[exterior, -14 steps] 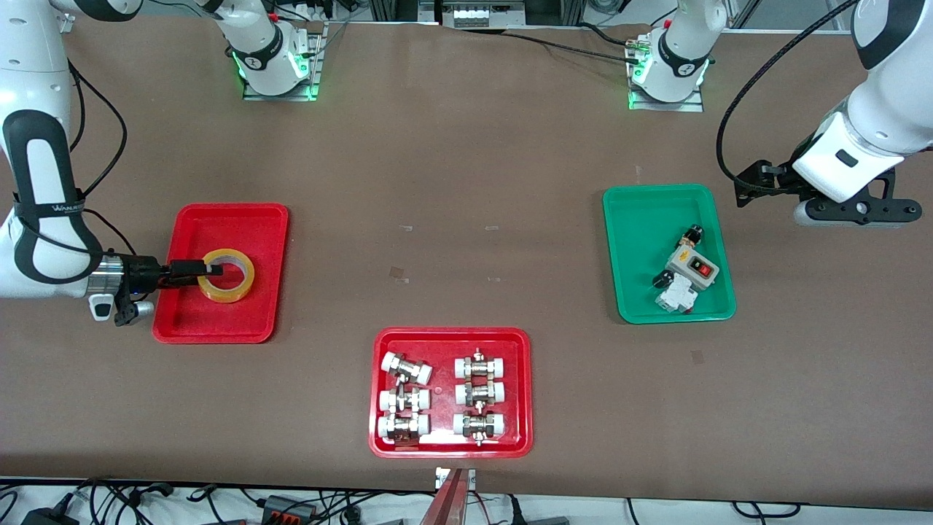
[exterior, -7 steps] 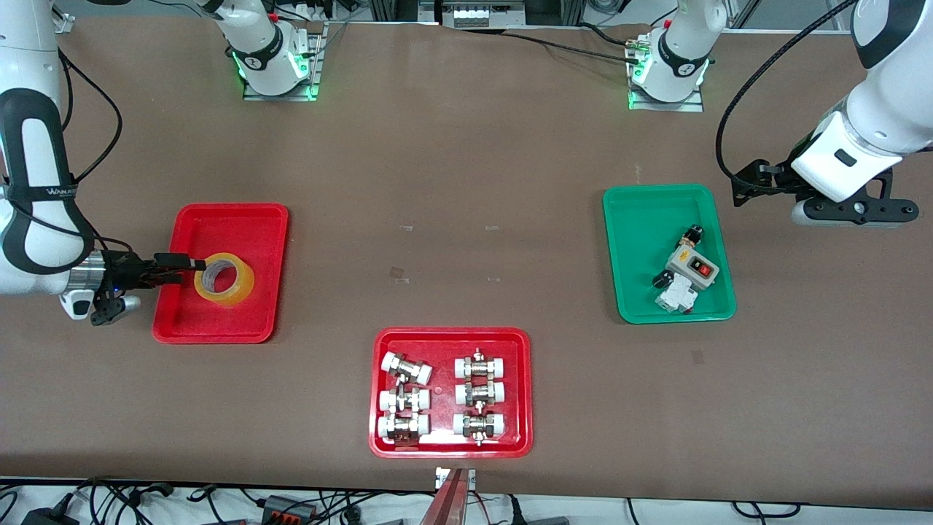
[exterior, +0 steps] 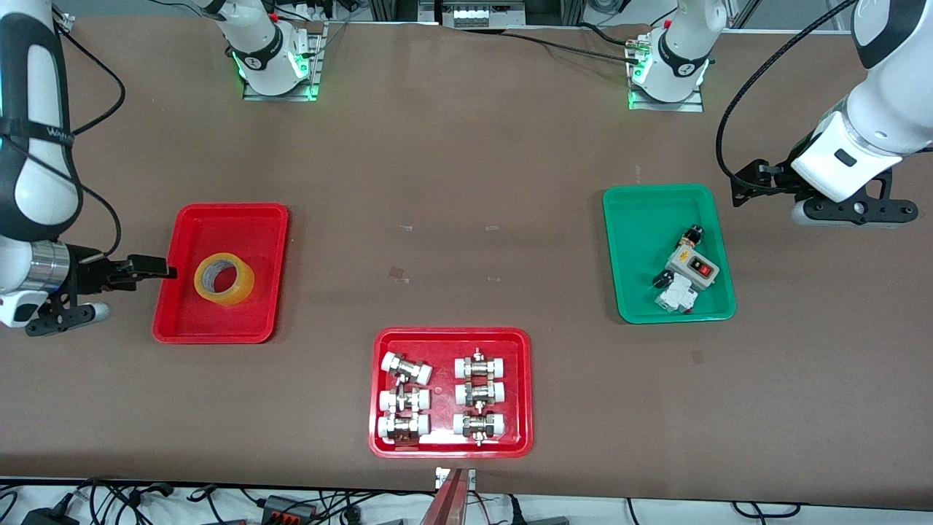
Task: Left arm passes tape to right arm into tray
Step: 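Open the right gripper and draw it back from the tape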
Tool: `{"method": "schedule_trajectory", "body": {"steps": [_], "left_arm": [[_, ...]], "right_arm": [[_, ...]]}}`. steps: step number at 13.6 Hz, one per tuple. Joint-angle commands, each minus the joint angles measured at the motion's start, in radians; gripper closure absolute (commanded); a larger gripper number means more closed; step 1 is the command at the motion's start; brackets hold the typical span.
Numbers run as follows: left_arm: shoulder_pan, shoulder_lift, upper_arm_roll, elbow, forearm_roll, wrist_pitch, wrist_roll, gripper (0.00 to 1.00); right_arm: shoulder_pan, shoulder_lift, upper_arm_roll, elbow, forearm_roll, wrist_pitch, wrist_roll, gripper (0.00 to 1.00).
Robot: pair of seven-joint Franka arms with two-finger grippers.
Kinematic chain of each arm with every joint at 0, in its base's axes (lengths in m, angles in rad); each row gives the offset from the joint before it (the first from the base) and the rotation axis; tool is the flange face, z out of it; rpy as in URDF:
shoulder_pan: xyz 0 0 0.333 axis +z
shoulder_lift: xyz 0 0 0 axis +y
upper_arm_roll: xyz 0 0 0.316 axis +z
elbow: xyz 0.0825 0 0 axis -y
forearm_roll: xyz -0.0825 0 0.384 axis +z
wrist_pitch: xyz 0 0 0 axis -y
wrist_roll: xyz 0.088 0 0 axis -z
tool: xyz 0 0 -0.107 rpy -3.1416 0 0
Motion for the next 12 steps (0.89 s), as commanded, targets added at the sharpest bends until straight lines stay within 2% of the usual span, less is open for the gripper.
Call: {"method": "schedule_trajectory", "body": {"steps": [1,3,5,6,12], "left_arm": [[0.002,0.011,-0.001,0.025,-0.014,-0.007,0.023,0.00],[0.002,0.011,-0.001,0.025,-0.014,-0.009,0.022,0.00],[0.008,0.015,0.000,0.025,-0.032,-0.004,0.010,0.00],[0.014,0.028,0.000,0.025,-0.066,0.014,0.010,0.00],[0.011,0.028,0.003,0.030,-0.035,0.022,0.016,0.00]], "right_arm": [[0.054,0.012,-0.003,0.159,-0.065,-0.161,0.231,0.00],[0.088,0.011,-0.011,0.241,-0.069,-0.257,0.325,0.00],[0.090,0.012,-0.011,0.305,-0.107,-0.293,0.322,0.00],[0.090,0.009,-0.009,0.321,-0.146,-0.296,0.315,0.00],[0.081,-0.031,-0.017,0.322,-0.153,-0.218,0.337,0.00]]}}
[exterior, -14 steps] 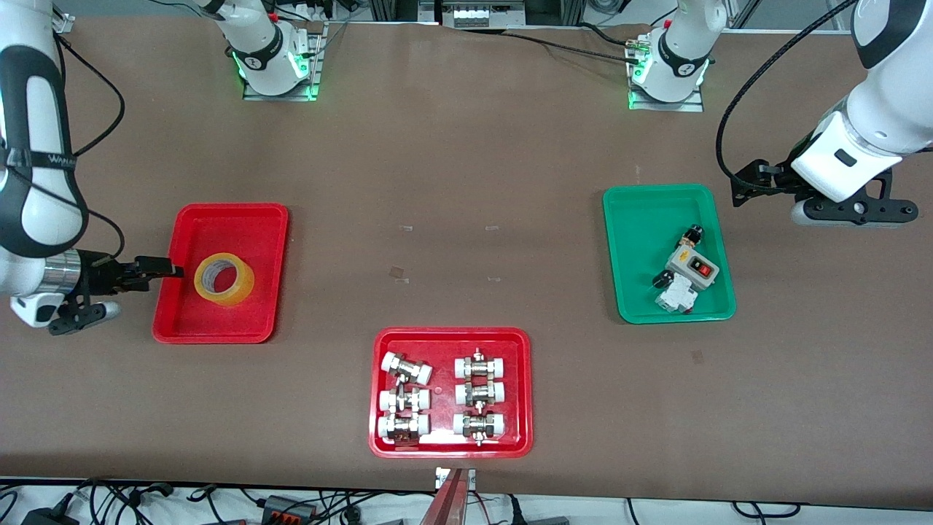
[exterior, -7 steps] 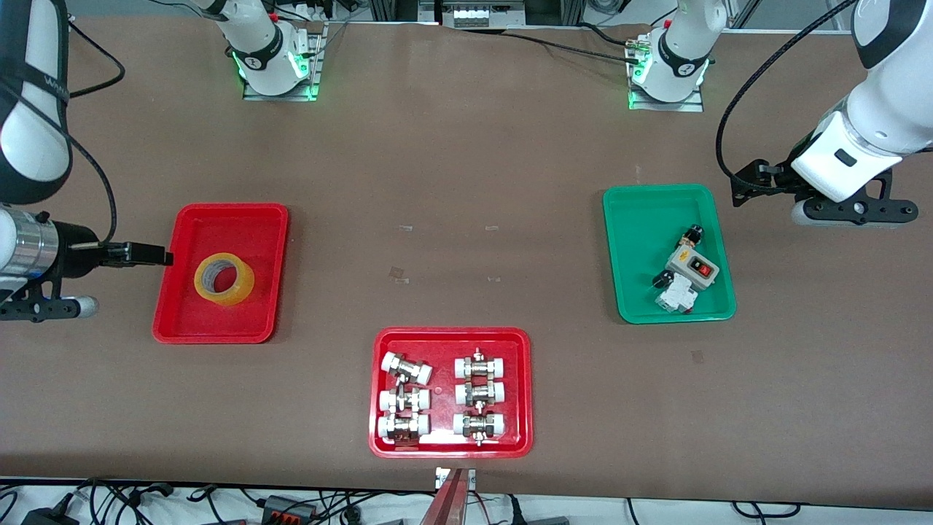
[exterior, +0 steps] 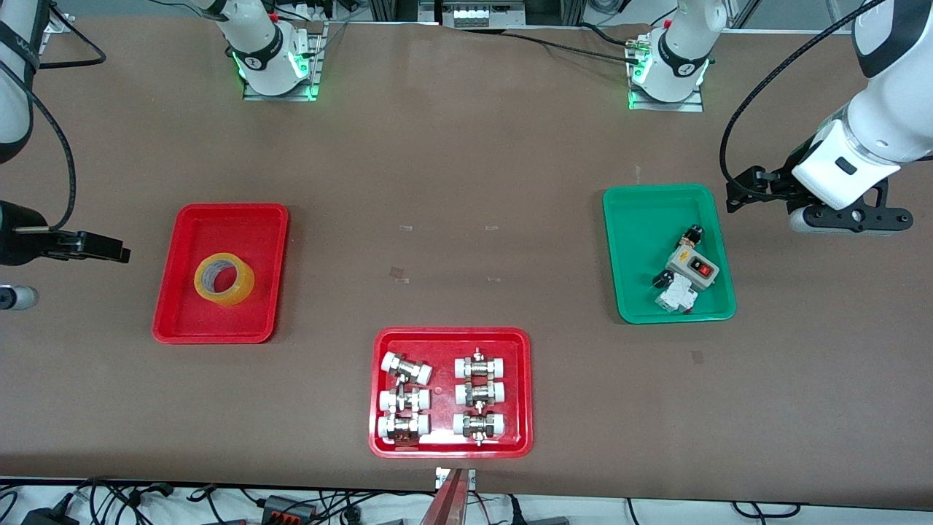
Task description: Left arm passes tape to right arm into tray
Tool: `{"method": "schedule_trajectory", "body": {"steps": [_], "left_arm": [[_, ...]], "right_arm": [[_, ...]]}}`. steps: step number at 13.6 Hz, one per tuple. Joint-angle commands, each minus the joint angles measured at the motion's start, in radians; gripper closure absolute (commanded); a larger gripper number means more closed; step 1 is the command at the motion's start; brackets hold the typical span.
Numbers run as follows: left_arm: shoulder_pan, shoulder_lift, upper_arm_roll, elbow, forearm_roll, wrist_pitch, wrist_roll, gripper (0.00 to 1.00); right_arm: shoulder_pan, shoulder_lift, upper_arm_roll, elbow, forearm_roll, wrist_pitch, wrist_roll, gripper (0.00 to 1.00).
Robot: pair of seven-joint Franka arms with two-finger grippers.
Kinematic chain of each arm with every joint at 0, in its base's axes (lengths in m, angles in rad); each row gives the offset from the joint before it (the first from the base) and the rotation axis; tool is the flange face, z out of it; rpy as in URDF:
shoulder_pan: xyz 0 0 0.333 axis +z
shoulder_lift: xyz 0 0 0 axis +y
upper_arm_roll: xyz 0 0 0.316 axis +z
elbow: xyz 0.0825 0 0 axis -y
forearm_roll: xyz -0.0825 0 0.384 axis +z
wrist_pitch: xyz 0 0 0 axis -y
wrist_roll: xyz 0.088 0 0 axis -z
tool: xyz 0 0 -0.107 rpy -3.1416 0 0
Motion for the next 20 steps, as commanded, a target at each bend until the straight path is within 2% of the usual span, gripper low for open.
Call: {"method": "schedule_trajectory", "body": {"steps": [1,5,7,10,13,18,20], "left_arm": [[0.008,0.009,0.000,0.029,0.045,-0.004,0.021,0.00],[0.008,-0.004,-0.002,0.025,0.061,-0.013,0.006,0.00],[0.016,-0.010,0.002,0.011,0.054,-0.018,0.009,0.00],[0.034,-0.010,0.002,0.014,0.046,-0.038,0.008,0.00],[0.028,-0.011,-0.005,0.025,0.046,-0.040,0.008,0.00],[0.026,-0.013,-0.017,0.029,0.047,-0.056,0.008,0.00],[0.028,-0.013,-0.017,0.031,0.047,-0.056,0.009,0.00]], "right_arm": [[0.005,-0.017,0.003,0.004,-0.013,0.033,0.016,0.00],[-0.068,-0.099,0.063,-0.105,-0.016,0.132,-0.002,0.00],[-0.071,-0.126,0.064,-0.143,-0.019,0.148,-0.002,0.00],[-0.077,-0.207,0.067,-0.263,-0.025,0.214,-0.008,0.00],[-0.065,-0.261,0.067,-0.335,-0.062,0.232,-0.010,0.00],[-0.062,-0.384,0.067,-0.539,-0.086,0.303,-0.048,0.00],[-0.061,-0.425,0.067,-0.589,-0.080,0.306,-0.042,0.00]]}}
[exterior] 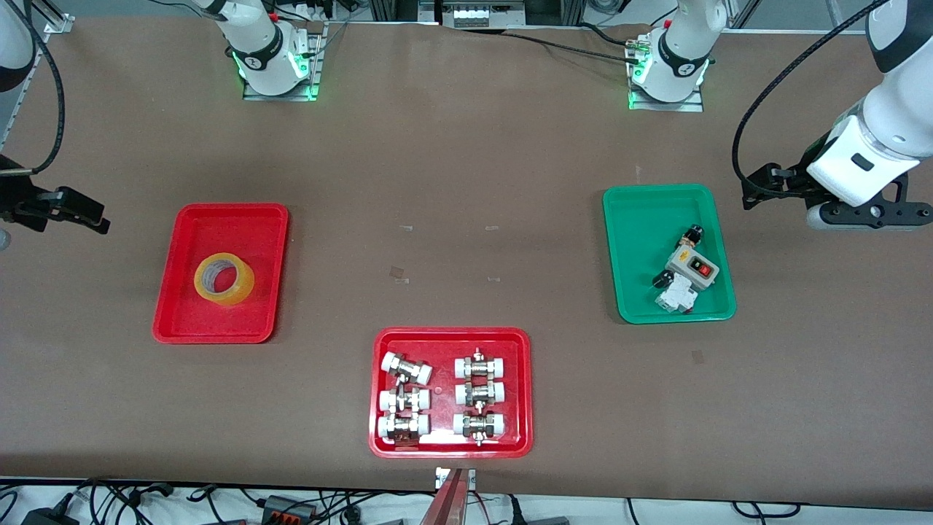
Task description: Left arm passes tape to right arm into tray
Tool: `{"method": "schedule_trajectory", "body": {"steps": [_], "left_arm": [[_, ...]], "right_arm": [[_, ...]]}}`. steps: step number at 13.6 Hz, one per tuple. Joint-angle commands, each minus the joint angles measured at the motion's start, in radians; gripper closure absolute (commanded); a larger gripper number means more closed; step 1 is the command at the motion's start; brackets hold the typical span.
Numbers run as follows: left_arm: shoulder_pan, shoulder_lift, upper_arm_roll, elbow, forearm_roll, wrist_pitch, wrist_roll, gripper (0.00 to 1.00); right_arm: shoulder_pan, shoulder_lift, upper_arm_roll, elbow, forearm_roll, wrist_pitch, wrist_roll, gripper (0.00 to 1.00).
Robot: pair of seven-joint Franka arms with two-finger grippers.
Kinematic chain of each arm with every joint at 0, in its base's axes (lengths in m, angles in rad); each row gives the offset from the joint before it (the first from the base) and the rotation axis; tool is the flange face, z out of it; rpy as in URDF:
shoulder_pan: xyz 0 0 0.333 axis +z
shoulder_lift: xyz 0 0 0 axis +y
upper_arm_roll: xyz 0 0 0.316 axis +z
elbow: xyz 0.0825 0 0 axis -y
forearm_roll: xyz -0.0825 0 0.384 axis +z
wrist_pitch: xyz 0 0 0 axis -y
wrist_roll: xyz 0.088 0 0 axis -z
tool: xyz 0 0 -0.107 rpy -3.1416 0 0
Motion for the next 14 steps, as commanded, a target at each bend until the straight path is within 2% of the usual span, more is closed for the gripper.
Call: {"method": "schedule_trajectory", "body": {"steps": [1,5,14], "left_arm": [[0.002,-0.007,-0.004,0.016,0.006,-0.022,0.009,0.00],[0.004,-0.007,-0.004,0.016,0.003,-0.022,0.008,0.00],[0.005,-0.003,-0.004,0.016,0.000,-0.021,0.016,0.00]], "right_arm": [[-0.001,-0.100,0.007,-0.123,-0.014,0.043,-0.011,0.00],[-0.003,-0.120,0.007,-0.134,-0.006,-0.012,-0.014,0.00],[-0.004,-0.119,0.009,-0.136,-0.003,0.003,-0.015,0.00]]}}
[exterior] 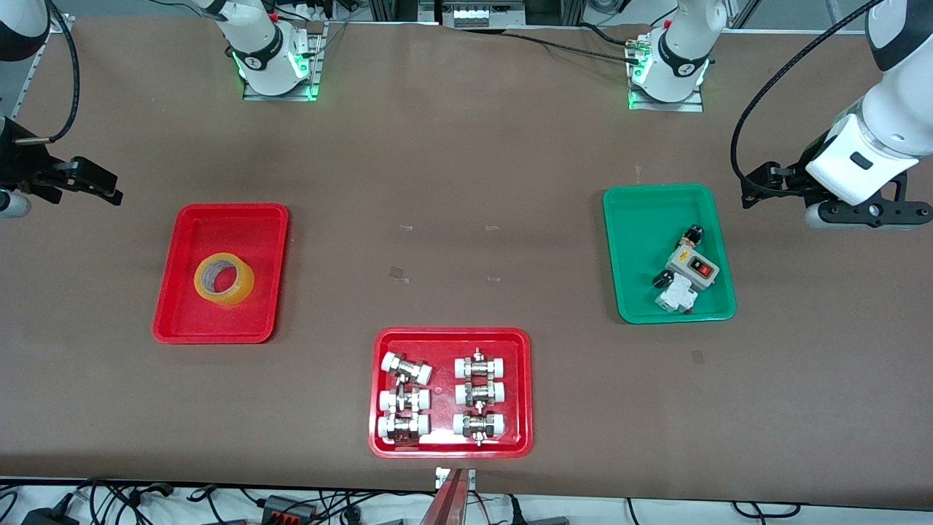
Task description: Left arm passes tape to right arm into tray
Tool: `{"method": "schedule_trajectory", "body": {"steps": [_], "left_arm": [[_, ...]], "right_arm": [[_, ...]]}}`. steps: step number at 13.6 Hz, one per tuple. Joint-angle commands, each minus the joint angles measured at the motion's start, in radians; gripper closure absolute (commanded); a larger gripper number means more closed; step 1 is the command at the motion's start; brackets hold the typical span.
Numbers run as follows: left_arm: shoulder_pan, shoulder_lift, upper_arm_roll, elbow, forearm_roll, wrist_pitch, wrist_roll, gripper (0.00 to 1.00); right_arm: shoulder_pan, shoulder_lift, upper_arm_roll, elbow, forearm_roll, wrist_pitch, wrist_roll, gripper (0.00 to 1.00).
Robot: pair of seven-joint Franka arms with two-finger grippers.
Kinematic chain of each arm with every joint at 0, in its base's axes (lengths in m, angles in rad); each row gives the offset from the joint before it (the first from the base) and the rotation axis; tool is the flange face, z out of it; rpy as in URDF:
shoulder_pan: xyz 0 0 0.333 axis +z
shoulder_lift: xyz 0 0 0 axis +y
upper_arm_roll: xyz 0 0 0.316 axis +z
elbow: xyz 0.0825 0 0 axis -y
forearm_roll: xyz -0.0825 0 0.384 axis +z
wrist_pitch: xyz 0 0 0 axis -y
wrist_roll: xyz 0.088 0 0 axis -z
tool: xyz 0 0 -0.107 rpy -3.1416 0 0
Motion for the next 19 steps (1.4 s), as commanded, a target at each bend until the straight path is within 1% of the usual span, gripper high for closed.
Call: {"method": "schedule_trajectory", "body": {"steps": [1,3,4,8,13,19], "left_arm": [[0.004,-0.002,-0.004,0.014,0.000,-0.014,0.013,0.00],[0.007,-0.002,-0.004,0.014,-0.009,-0.014,0.013,0.00],[0.008,-0.002,-0.004,0.014,-0.024,-0.012,0.013,0.00],[0.008,-0.002,0.004,0.013,-0.031,-0.012,0.014,0.00],[0.008,-0.001,0.002,0.013,-0.032,-0.011,0.013,0.00],[0.008,-0.001,0.004,0.013,-0.032,-0.009,0.013,0.00]], "right_arm": [[-0.016,-0.020,0.013,-0.022,-0.001,0.007,-0.013,0.00],[-0.048,-0.019,0.058,-0.024,-0.001,0.015,-0.012,0.00],[-0.049,-0.019,0.061,-0.024,-0.001,0.016,-0.009,0.00],[-0.051,-0.034,0.052,-0.021,0.011,-0.030,-0.012,0.00],[-0.046,-0.054,0.052,-0.022,0.009,-0.035,-0.015,0.00],[-0.043,-0.055,0.053,-0.027,0.009,-0.038,-0.015,0.00]]}}
